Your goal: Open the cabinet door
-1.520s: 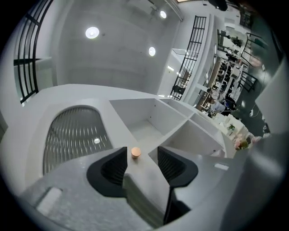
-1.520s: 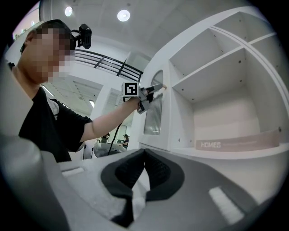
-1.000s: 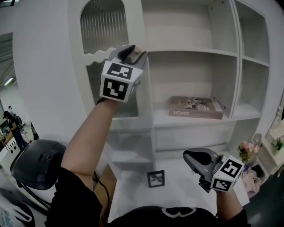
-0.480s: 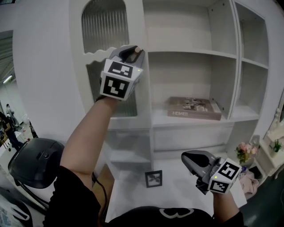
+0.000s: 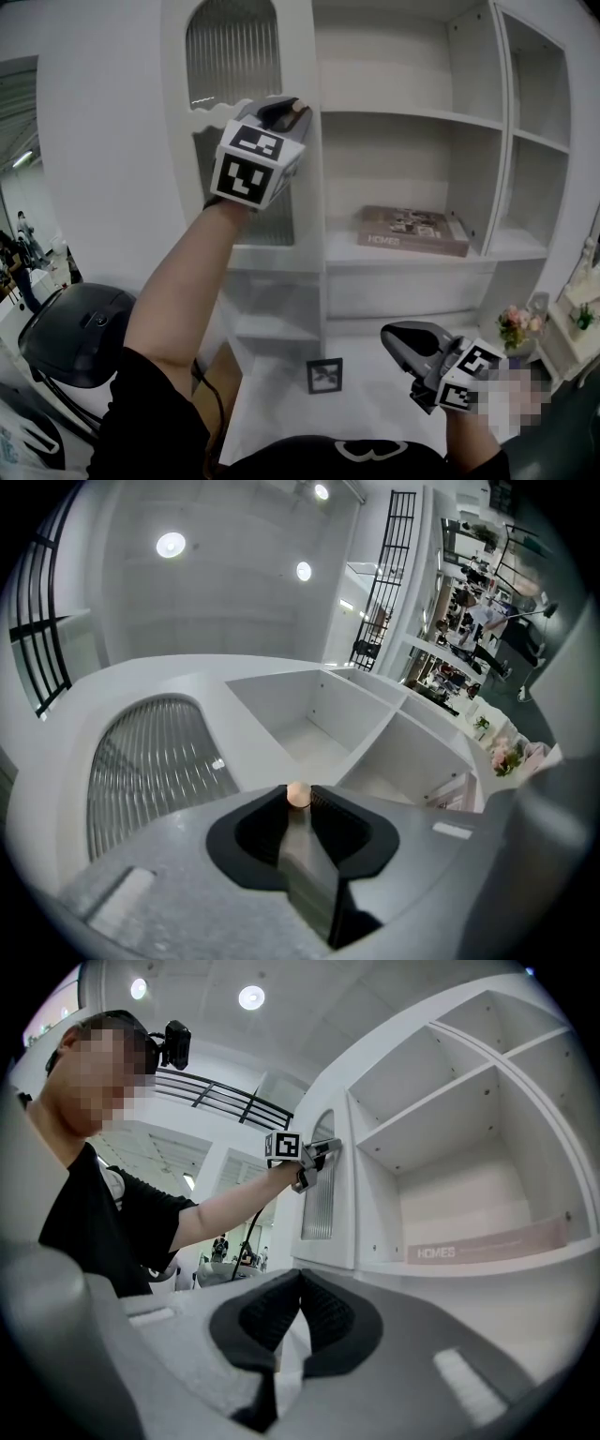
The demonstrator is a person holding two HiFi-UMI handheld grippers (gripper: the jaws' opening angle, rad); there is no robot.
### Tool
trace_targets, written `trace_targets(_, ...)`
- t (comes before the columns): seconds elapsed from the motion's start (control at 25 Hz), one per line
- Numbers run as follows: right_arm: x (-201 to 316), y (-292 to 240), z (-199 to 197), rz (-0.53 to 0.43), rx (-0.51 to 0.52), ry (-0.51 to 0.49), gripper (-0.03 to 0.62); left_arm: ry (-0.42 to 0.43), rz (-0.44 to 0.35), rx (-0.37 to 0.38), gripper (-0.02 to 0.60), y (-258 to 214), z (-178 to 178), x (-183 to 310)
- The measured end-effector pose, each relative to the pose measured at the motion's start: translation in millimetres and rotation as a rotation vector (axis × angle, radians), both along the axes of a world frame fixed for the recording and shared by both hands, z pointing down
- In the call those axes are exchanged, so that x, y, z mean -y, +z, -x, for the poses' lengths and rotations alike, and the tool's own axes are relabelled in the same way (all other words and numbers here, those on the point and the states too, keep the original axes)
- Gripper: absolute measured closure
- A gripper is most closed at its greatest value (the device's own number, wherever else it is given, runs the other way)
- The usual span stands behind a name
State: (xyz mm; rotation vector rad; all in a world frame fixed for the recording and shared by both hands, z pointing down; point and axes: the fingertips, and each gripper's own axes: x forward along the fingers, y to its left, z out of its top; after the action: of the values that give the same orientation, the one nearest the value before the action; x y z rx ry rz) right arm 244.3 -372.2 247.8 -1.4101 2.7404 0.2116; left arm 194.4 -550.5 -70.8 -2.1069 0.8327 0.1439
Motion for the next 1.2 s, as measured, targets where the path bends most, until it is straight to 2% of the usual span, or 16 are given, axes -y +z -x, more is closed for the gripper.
trace_targets(0.44, -15, -2, 12, -0.008, 0.003, -0.063, 0.594, 0.016, 0.029, -0.002, 0.505, 2, 19, -29)
trace_targets(0.88, -41, 9, 31, 0.02, 0.008, -0.15, 0.594, 0.043, 0.065, 0.005, 0.507, 0, 54, -70)
trace_targets(1.2, -67, 25, 36, 0.074, 0.061, -0.2, 0.594, 0.071, 0.123, -0.043, 0.506, 0, 78, -90)
